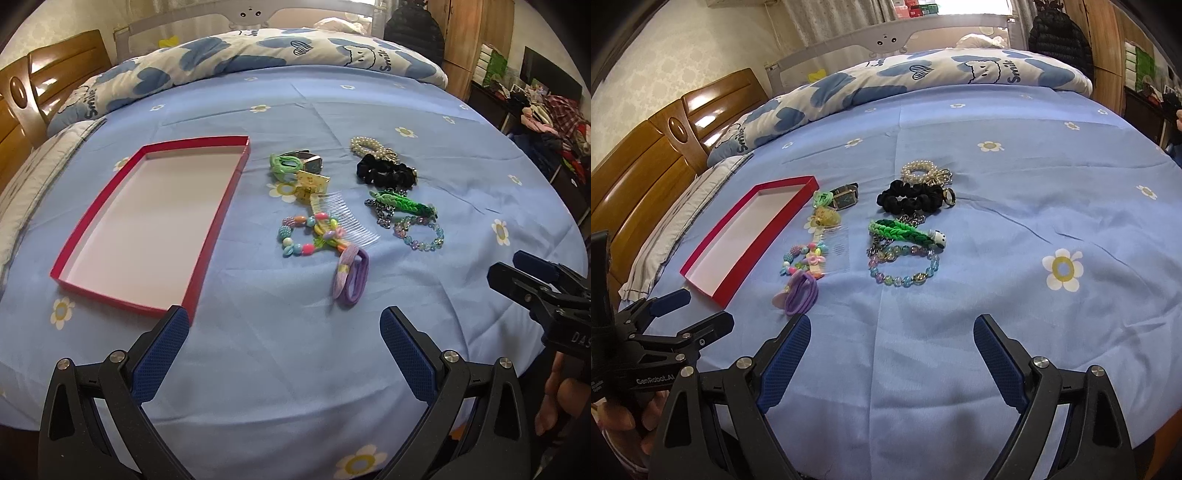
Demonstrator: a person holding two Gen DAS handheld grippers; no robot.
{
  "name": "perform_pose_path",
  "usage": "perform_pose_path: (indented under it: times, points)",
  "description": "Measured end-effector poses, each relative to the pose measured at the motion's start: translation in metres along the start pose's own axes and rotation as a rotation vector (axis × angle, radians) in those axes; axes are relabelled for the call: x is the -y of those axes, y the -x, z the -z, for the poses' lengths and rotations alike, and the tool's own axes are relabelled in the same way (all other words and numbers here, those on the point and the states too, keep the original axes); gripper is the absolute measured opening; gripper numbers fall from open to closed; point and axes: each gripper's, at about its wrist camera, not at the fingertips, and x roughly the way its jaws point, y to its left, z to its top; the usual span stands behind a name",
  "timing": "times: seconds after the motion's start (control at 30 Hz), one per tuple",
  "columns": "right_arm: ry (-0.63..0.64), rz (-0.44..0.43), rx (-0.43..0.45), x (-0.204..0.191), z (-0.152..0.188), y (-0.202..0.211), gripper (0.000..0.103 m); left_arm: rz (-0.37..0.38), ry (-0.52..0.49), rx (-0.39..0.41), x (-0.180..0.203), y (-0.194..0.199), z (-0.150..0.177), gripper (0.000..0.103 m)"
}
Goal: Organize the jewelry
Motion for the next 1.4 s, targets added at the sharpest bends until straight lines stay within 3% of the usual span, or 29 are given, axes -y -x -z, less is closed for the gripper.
perform_pose_path:
  times: [0.17, 0.4, 0.77, 0.83, 0.87, 0.93, 1.07, 1.23, 1.33, 1.4]
  points:
    - [-0.016, -0.005, -0.005, 0.008, -0.007, -0.012, 0.083, 0.036, 0.002, -0.008, 0.002, -0.009, -0.008, 0.102]
    - [-0.043, -0.016, -0.018, 0.023, -0.03, -0.038, 0.064, 0.076, -0.005, -0.054, 0.009, -0.035, -0.019, 0.087]
    - [0.064, -0.028, -0.057, 0.012, -0.063, -0.087, 0.062, 0.13, 0.0, -0.151, 0.013, -0.072, -0.022, 0.064]
    - [0.087, -0.019, -0.086, 0.011, -0.064, -0.1, 0.062, 0.141, -0.008, -0.168, 0.014, -0.076, -0.022, 0.049]
    - [0.096, -0.01, -0.093, 0.011, -0.063, -0.105, 0.059, 0.146, -0.009, -0.172, 0.014, -0.077, -0.022, 0.043]
    - [0.116, 0.023, -0.098, 0.013, -0.064, -0.111, 0.047, 0.156, -0.019, -0.177, 0.015, -0.079, -0.022, 0.016]
    - [0.086, 0.013, -0.089, 0.025, -0.069, -0.105, 0.0, 0.184, -0.02, -0.17, 0.014, -0.075, -0.025, 0.012]
    - [0.083, -0.007, -0.091, 0.026, -0.068, -0.1, 0.003, 0.199, -0.019, -0.162, 0.011, -0.066, -0.025, 0.012]
    - [0.074, -0.015, -0.107, 0.026, -0.069, -0.104, 0.019, 0.199, -0.012, -0.162, 0.007, -0.062, -0.024, 0.012]
    - [0.083, -0.021, -0.104, 0.024, -0.07, -0.102, 0.041, 0.199, -0.004, -0.159, 0.004, -0.058, -0.023, 0.012]
